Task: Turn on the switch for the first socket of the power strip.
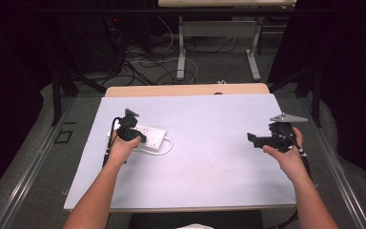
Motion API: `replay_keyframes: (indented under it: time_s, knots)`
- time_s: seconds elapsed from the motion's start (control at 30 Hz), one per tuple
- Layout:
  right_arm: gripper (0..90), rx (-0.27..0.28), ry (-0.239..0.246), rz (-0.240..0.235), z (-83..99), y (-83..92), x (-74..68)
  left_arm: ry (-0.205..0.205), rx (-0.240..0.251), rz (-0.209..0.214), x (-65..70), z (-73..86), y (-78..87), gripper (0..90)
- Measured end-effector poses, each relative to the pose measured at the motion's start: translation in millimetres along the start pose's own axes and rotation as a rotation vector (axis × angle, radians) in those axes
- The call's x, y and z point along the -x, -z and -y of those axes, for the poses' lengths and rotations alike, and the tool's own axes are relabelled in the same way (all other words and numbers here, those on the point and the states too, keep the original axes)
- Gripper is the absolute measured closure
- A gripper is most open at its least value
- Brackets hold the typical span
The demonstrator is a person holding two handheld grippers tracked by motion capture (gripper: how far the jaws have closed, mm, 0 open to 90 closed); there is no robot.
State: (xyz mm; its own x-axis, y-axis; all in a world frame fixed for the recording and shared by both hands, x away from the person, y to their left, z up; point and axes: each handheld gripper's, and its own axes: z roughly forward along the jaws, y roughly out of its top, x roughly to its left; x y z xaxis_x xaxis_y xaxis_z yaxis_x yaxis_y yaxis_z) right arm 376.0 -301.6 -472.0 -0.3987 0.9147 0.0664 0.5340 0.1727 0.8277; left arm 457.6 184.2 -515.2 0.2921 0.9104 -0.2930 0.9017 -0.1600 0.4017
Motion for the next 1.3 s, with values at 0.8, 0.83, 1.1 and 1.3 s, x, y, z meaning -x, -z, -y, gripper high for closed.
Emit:
replay_keyframes:
  time_s: [0.8,0.83,1.1,1.3]
  knots:
    - [4.2,0.005,-0.003,0.008,1.5,1.3,3.4,-0.063,0.073,-0.029,4.8,0.8,4.5,86.3]
    - [4.2,0.004,-0.003,0.01,1.5,1.4,3.0,-0.065,0.081,-0.033,5.7,1.1,4.3,86.0]
    - [4.3,0.014,0.0,0.016,1.0,2.0,2.6,-0.084,0.097,-0.043,9.3,1.7,6.2,81.7]
    - [4.4,0.01,-0.001,0.014,1.4,1.8,1.7,-0.111,0.109,-0.047,11.8,2.5,6.5,76.0]
